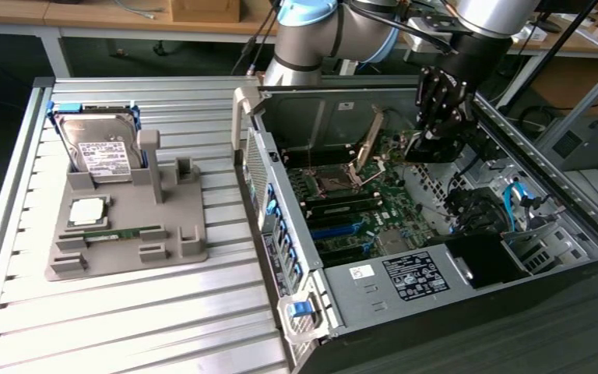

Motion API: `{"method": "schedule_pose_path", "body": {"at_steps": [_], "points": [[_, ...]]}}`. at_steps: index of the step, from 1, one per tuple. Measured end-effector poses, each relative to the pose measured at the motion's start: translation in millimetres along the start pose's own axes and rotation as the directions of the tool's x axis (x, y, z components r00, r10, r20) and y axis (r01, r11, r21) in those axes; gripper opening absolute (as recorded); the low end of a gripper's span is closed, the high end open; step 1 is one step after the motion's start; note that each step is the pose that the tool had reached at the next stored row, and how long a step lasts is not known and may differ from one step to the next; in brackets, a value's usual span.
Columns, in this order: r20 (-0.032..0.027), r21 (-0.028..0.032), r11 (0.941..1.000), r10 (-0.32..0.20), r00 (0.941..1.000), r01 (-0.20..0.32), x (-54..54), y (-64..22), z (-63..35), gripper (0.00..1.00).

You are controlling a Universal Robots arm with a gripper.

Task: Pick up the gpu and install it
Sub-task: 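Insert the gpu into the slot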

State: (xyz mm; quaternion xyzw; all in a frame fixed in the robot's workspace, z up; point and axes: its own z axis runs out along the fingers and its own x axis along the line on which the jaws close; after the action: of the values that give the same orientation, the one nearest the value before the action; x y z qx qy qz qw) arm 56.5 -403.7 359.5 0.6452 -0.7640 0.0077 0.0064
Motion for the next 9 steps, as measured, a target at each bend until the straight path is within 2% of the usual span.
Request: {"method": "schedule_pose_path", "body": {"at_steps": [9], "points": [[0.0000,0.0004,0.9998,-0.021,0.9998,0.021,0.0,0.0,0.1,0.27]]}}
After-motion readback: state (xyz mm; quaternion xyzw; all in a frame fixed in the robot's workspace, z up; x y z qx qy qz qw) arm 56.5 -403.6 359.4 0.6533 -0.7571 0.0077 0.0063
